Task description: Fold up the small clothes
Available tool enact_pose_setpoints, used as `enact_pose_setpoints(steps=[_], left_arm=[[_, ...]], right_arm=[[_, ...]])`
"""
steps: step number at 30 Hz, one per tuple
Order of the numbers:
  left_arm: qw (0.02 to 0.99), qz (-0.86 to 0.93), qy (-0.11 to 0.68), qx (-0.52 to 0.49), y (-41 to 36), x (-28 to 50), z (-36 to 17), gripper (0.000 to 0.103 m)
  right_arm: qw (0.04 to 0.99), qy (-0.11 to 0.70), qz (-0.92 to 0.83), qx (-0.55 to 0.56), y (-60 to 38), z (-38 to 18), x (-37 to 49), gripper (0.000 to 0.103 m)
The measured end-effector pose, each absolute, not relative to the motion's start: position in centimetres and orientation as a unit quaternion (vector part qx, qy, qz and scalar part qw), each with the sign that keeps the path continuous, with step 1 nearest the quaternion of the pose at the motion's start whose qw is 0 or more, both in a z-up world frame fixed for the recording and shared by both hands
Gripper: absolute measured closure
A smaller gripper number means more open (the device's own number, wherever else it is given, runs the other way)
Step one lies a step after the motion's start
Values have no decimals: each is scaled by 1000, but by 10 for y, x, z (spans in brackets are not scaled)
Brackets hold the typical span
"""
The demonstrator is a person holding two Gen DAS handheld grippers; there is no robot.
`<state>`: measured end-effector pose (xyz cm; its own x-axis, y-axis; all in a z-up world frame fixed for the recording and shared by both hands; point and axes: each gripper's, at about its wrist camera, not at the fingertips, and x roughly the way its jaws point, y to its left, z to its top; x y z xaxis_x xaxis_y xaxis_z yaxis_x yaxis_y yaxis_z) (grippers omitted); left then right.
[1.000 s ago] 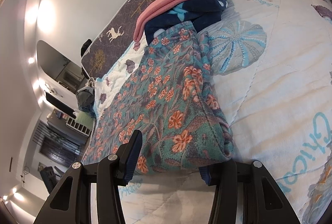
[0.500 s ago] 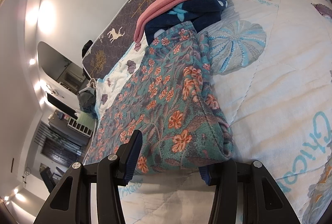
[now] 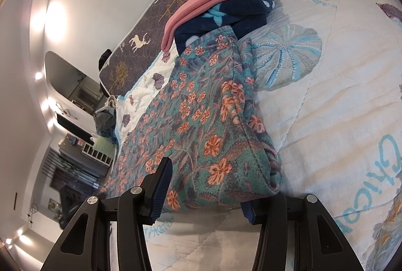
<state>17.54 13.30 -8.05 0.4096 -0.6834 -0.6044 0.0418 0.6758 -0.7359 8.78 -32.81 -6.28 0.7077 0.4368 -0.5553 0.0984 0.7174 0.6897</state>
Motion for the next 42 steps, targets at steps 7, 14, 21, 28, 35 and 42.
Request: enact_pose_setpoints(steps=[7,14,21,28,35,42], left_arm=[[800,-238,453,-312,132,153,-48,99],[829,-245,441,-243,150,82,2,99],[827,-224,454,-244,184,-11,-12,101],[860,-176,433,-206,193,-34,-3,98],[887,-173,406,-138,165,-21,11,56],[864,-136,463,-143,166,2,-25,48]], right_arm=[[835,363,95,402,-335,-50,75,97],[852,337,132,377,-309,3,17,97],[827,389,103,393,-299,-28,-79,97],[843,391,6,370,-317,-20,-127,90],[882,363,25,301,-293,18,-119,74],[870,386,17,305,-293,8,-90,62]])
